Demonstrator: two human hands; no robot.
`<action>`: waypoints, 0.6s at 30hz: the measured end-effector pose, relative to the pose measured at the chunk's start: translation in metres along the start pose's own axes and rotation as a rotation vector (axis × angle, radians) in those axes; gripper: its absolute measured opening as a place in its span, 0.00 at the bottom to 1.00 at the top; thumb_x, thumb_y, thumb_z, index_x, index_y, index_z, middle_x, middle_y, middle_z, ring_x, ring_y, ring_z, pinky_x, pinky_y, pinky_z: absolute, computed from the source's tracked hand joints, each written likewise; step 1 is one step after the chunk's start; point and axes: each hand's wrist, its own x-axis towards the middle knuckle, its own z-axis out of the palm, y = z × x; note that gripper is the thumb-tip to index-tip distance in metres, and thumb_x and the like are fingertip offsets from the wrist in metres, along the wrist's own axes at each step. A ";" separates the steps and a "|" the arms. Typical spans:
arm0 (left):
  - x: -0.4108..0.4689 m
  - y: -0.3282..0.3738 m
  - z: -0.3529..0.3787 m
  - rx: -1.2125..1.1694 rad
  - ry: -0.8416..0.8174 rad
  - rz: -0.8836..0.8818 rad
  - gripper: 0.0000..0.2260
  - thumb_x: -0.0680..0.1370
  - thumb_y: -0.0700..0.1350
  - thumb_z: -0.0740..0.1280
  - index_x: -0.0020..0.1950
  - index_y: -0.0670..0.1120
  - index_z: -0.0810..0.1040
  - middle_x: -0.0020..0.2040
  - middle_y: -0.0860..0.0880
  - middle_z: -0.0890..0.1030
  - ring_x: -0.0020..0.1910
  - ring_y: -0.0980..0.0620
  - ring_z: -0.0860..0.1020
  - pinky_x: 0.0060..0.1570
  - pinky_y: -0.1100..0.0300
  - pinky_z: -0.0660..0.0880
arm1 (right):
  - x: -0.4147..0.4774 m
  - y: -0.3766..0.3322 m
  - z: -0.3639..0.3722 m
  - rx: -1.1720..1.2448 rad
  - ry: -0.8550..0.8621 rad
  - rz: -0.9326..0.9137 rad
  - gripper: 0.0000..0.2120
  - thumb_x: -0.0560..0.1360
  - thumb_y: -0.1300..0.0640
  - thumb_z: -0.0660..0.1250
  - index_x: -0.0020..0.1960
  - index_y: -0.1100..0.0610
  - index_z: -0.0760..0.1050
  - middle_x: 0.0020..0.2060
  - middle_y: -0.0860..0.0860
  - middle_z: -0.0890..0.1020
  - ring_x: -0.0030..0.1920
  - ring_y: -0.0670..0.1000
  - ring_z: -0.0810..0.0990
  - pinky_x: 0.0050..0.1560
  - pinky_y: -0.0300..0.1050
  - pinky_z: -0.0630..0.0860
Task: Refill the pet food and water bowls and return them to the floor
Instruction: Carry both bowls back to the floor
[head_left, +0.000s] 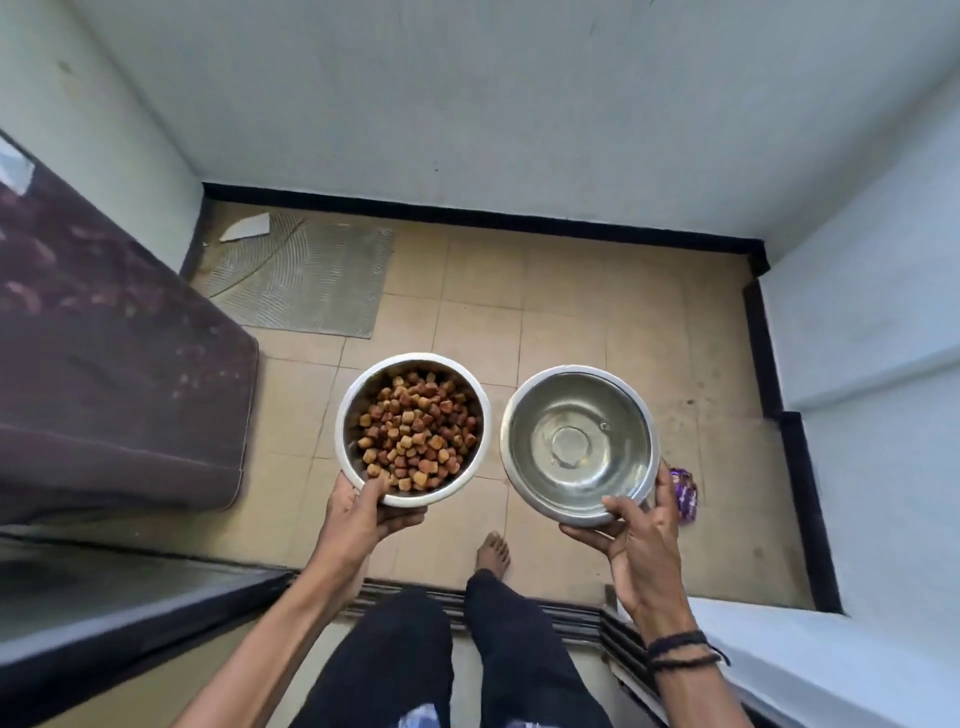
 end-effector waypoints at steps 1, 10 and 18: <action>0.026 -0.003 0.006 0.007 -0.003 -0.017 0.14 0.82 0.39 0.58 0.68 0.46 0.67 0.59 0.37 0.79 0.46 0.40 0.84 0.40 0.53 0.82 | 0.023 0.004 0.002 -0.017 0.016 0.013 0.37 0.74 0.75 0.59 0.68 0.37 0.68 0.59 0.53 0.80 0.49 0.64 0.81 0.37 0.65 0.82; 0.273 -0.112 0.032 0.025 0.018 -0.132 0.18 0.81 0.38 0.59 0.69 0.52 0.68 0.62 0.42 0.79 0.54 0.42 0.82 0.45 0.53 0.82 | 0.252 0.122 -0.021 -0.076 0.108 0.119 0.39 0.73 0.74 0.63 0.73 0.38 0.65 0.64 0.58 0.77 0.55 0.68 0.78 0.40 0.67 0.81; 0.465 -0.292 0.031 0.010 -0.008 -0.194 0.18 0.81 0.37 0.59 0.66 0.56 0.69 0.62 0.44 0.79 0.55 0.43 0.82 0.44 0.54 0.82 | 0.446 0.294 -0.081 -0.087 0.148 0.093 0.36 0.73 0.74 0.62 0.68 0.37 0.71 0.60 0.50 0.81 0.56 0.66 0.81 0.40 0.67 0.81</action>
